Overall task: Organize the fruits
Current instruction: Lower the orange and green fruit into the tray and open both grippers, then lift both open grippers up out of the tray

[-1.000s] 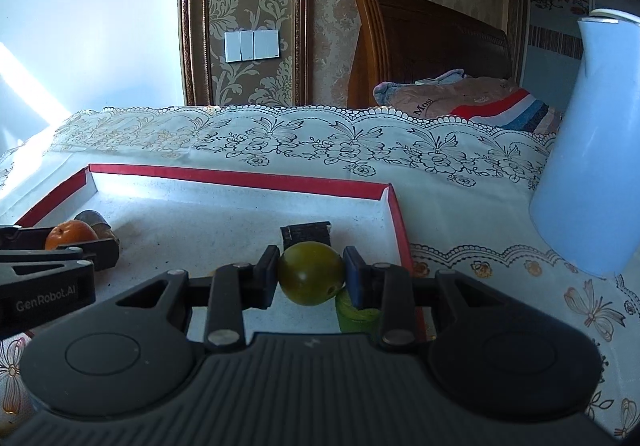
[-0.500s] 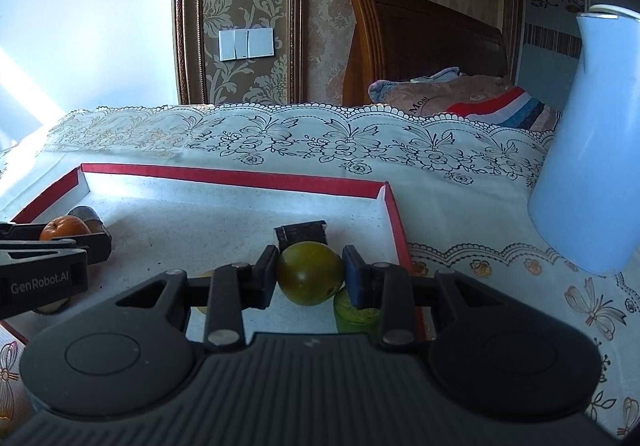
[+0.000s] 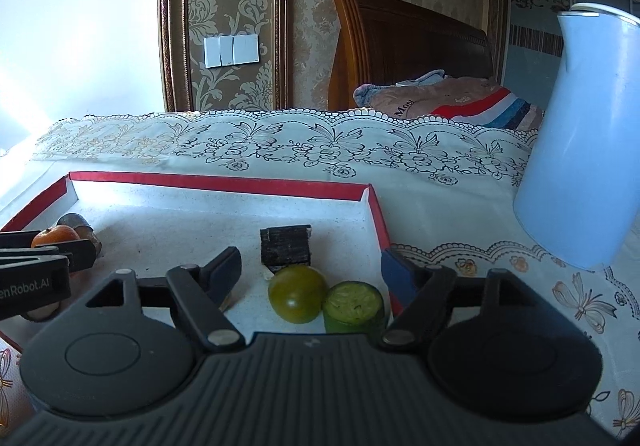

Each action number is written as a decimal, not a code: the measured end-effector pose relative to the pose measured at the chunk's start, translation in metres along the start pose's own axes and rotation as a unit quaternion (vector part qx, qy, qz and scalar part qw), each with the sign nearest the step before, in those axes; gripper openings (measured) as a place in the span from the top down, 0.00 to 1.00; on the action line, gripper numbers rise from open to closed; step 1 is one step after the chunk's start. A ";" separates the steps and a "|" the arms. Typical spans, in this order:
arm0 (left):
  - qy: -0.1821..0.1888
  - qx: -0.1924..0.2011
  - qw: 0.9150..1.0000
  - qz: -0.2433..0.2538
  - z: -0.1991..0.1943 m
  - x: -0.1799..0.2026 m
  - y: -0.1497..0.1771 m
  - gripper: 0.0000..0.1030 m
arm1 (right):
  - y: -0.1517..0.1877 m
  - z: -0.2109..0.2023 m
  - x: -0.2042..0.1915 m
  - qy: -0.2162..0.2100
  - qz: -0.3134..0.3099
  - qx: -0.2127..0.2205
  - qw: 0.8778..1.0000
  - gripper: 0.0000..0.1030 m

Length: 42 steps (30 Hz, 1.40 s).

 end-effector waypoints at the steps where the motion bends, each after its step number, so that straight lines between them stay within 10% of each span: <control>1: 0.000 0.002 1.000 -0.001 -0.001 0.000 0.000 0.45 | 0.000 0.000 0.000 0.000 0.000 0.001 1.000 0.27; 22: 0.013 0.001 0.999 -0.042 -0.007 -0.020 -0.001 0.39 | 0.005 -0.009 -0.007 0.016 -0.022 0.023 0.999 0.03; 42: 0.003 0.011 0.999 -0.041 -0.021 -0.027 0.007 0.39 | 0.009 -0.014 0.001 0.004 -0.004 0.015 1.000 0.03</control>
Point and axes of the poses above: each gripper's, at about its wrist camera, not at the fingertips, and z roughly the way its jaws point, x to its right, y to its underside, the point moved 2 cm from there along z, roughly the way its jaws point, and after that the axes turned 3 degrees about -x, right-handed, at the moved point
